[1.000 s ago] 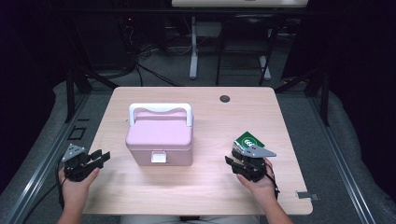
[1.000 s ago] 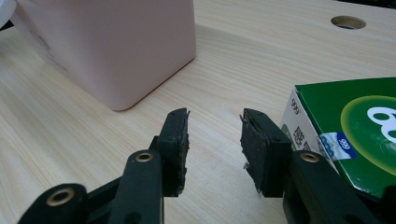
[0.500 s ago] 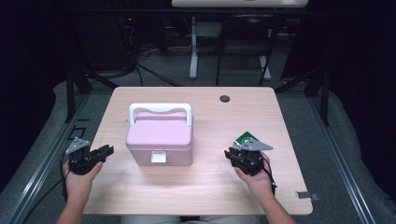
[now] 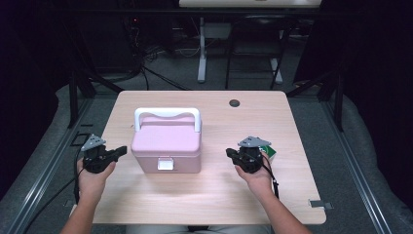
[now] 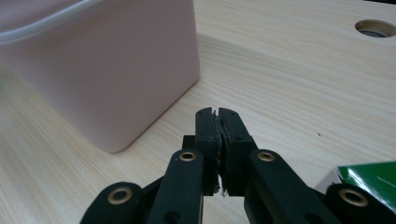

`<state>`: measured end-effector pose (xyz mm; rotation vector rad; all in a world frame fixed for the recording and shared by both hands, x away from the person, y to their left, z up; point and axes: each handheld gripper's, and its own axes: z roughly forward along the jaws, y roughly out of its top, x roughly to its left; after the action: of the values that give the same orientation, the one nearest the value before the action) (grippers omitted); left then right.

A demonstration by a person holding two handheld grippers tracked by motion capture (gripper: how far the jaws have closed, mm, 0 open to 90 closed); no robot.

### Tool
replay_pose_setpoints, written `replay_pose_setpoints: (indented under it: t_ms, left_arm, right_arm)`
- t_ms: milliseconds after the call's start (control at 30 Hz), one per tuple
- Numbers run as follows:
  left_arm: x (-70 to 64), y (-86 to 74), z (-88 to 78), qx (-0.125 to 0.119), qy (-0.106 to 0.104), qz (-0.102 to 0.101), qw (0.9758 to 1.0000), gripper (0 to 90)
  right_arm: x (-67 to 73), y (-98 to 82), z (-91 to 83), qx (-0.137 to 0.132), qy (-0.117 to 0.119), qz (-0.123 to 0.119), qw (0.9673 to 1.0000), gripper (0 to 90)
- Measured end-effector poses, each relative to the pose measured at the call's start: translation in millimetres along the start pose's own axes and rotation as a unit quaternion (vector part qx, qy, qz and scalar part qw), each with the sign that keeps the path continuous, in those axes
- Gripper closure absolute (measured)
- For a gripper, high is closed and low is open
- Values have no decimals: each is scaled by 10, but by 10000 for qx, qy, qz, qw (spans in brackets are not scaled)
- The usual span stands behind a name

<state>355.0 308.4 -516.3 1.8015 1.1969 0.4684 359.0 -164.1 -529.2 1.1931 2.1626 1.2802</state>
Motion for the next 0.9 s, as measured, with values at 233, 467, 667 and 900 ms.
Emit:
replay_pose_setpoints:
  t_ms: [233,467,667,900]
  left_arm:
    - [-72,18,59,50,-147,99,9998,900]
    - [-160,40,116,43,-283,217,9994,900]
    - [-162,48,122,50,-252,221,9994,900]
    - [-170,44,119,34,-227,215,9995,900]
  right_arm:
    - [47,37,85,5,75,-42,10000,899]
    - [153,93,225,4,195,-169,9997,900]
    - [219,108,325,21,277,-248,9993,900]
    - [260,139,412,33,353,-268,9990,900]
